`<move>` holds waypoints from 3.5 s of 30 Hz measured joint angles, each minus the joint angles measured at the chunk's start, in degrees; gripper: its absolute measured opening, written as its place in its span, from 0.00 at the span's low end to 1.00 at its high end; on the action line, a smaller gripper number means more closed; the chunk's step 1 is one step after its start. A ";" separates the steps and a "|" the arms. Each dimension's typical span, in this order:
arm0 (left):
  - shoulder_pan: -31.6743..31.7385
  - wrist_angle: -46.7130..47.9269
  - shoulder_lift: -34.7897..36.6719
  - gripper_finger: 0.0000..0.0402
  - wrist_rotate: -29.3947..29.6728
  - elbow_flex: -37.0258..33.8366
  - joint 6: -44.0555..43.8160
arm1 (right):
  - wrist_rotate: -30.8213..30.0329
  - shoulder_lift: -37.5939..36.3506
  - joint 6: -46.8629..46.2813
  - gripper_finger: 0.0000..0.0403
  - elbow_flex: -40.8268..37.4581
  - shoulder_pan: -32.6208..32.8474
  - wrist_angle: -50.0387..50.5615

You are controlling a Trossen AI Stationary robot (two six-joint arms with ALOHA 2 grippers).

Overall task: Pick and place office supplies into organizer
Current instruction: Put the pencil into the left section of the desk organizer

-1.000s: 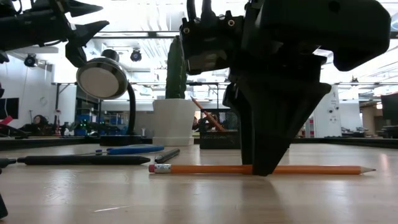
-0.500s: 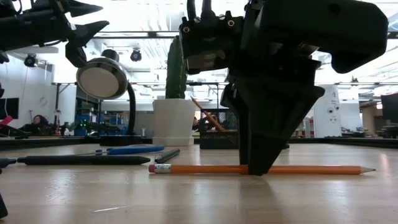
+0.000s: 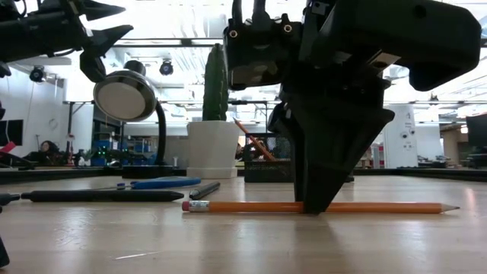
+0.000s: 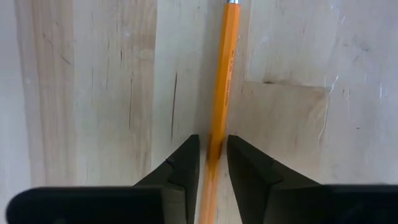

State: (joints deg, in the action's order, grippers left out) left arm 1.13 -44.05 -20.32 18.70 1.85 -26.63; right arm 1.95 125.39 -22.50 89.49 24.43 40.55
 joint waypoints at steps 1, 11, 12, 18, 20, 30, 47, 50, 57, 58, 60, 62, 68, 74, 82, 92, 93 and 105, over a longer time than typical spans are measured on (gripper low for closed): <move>-0.02 0.00 0.06 0.32 0.00 0.00 0.00 | 0.34 -0.01 0.02 0.17 -0.24 0.00 -0.04; 0.00 0.01 0.15 0.32 0.00 0.00 0.00 | 0.74 0.12 -0.38 0.05 -0.52 -0.04 0.17; 0.00 0.02 0.15 0.32 0.00 0.00 0.00 | 1.02 0.13 -0.61 0.04 -0.53 -0.04 0.20; 0.00 0.02 0.15 0.32 0.00 0.00 0.00 | 1.29 0.14 -1.05 0.04 -0.58 -0.02 0.29; 0.00 0.01 0.15 0.32 0.00 0.00 0.01 | 1.29 0.12 -1.09 0.04 -0.46 -0.02 0.43; 0.00 0.00 0.15 0.32 -0.01 0.00 0.02 | 2.23 -0.44 -3.19 0.03 0.71 -0.15 2.06; -0.01 -0.02 0.15 0.32 -0.01 0.00 0.02 | 2.93 -4.69 -4.57 0.03 0.62 -0.44 4.29; 0.00 -0.02 0.15 0.32 -0.02 0.00 0.02 | 2.72 -5.53 -4.53 0.03 0.68 -0.48 4.22; -0.02 -0.02 0.28 0.32 -0.03 0.00 0.02 | 2.38 -10.28 -2.36 0.03 0.30 -1.24 1.74; 0.00 -0.03 0.33 0.32 -0.02 0.00 0.02 | 2.39 -11.03 -1.75 0.03 0.27 -1.47 1.64; -0.02 -0.03 0.36 0.32 -0.02 0.00 0.02 | 2.37 -12.56 -1.05 0.03 0.06 -2.08 0.44; 0.00 -0.08 0.49 0.32 0.00 0.00 0.02 | 1.62 -14.23 -1.01 0.03 -0.11 -2.93 -0.44; -0.01 -0.02 0.66 0.32 -0.04 0.00 0.02 | -2.63 -18.98 -0.43 0.03 -2.73 -5.84 -6.42; -0.02 0.00 0.73 0.32 -0.03 0.00 0.01 | -5.05 -23.70 -1.00 0.03 -9.64 -8.64 -17.88; 0.00 -0.04 1.40 0.32 -0.01 0.00 0.00 | -7.45 -30.26 -3.98 0.03 -21.10 -11.13 -31.59; 0.00 -0.10 1.68 0.32 0.24 0.00 0.00 | -9.67 -36.18 -5.91 0.03 -34.45 -15.23 -49.75; 0.00 -0.12 1.67 0.32 0.20 0.00 0.02 | -9.67 -36.36 -6.02 0.03 -35.61 -15.65 -51.70; 0.00 -0.50 1.73 0.32 0.22 0.00 -0.04 | -9.46 -38.41 -4.29 0.03 -43.43 -20.89 -61.80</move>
State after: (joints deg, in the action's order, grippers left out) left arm 1.13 -44.56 -18.58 18.92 1.85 -26.68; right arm -7.51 86.98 -26.79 46.05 3.54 -21.25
